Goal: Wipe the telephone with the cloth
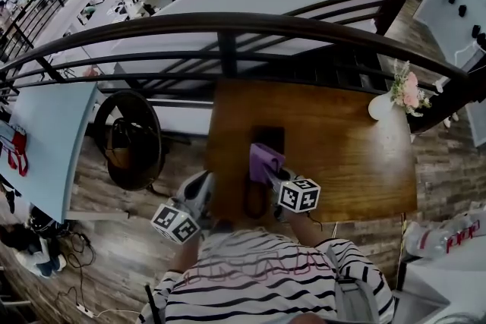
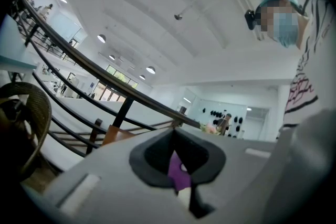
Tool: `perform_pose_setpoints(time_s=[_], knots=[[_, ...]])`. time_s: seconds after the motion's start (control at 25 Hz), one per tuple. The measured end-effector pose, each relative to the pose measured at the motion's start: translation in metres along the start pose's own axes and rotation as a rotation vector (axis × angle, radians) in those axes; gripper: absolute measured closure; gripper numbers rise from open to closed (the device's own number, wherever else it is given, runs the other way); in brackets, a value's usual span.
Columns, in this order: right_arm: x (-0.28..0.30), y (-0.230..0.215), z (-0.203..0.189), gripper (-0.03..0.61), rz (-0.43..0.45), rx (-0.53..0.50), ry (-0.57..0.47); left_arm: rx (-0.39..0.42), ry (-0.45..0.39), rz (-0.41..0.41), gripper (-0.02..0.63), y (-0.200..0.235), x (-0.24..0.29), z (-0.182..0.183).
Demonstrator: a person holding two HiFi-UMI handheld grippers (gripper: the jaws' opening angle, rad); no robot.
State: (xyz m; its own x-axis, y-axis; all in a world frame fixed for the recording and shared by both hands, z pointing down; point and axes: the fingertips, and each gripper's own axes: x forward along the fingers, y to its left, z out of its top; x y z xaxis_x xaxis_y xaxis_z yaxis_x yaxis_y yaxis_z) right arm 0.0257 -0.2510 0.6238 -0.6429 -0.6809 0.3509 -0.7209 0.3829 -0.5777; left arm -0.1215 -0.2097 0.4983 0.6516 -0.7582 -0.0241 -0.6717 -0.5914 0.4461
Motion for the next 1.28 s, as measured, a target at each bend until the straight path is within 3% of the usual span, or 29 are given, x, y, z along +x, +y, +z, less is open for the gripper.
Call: perform_pose_setpoints(time_s=[0.12,0.36,0.96,1.28], knots=[[0.022,0.016,-0.019,0.545,0.039,-0.021,0.06,0.004,-0.006,0.013,0.612,0.003,-0.005,0.004],[0.037,-0.008,-0.048,0.545,-0.028,-0.037,0.143,0.003,-0.011,0.038,0.612,0.012,-0.01,0.007],[-0.038,-0.109,-0.044,0.545,-0.313,0.038,0.063,-0.007,0.029,-0.055,0.612,-0.003,0.017,-0.008],[-0.059,-0.118,-0.04,0.545,-0.351,0.058,0.04,-0.013,0.041,-0.075,0.612,-0.016,0.022,-0.012]])
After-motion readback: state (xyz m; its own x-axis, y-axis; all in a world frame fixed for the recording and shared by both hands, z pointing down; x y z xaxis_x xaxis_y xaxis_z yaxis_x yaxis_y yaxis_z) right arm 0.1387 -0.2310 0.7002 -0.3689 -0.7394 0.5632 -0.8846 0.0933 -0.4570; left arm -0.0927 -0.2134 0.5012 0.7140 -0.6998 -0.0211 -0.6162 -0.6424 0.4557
